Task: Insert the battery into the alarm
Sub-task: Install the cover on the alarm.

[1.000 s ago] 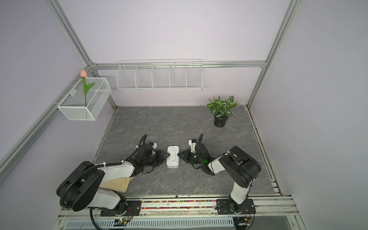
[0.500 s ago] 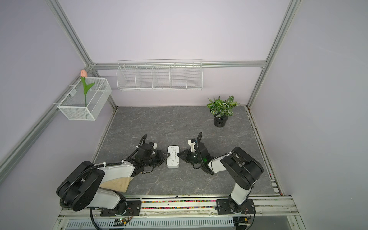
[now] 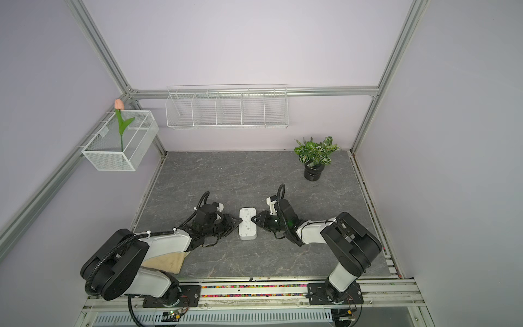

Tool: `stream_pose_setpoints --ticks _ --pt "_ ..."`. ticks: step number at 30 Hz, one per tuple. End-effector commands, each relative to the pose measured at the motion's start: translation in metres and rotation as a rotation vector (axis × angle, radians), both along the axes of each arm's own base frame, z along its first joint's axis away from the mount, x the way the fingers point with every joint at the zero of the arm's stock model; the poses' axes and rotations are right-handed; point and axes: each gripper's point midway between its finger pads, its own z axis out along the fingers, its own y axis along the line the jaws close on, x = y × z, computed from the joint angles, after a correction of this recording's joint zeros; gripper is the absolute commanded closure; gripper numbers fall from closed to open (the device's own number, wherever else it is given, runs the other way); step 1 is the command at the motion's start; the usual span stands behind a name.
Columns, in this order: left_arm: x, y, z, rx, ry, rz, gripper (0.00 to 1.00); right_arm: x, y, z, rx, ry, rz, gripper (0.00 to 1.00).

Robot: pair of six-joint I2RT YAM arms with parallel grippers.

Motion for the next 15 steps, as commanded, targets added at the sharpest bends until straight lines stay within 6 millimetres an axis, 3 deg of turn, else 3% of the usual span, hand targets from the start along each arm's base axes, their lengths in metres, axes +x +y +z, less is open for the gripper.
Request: stream_pose_setpoints --ticks 1,15 --pt "0.0069 -0.0072 0.0085 -0.015 -0.027 -0.010 0.59 -0.0062 -0.0109 -0.0150 -0.106 0.027 -0.003 0.68" --pt "0.0083 -0.0108 0.0084 -0.020 -0.024 -0.017 0.59 -0.0059 -0.0181 -0.0122 -0.223 0.012 -0.005 0.67"
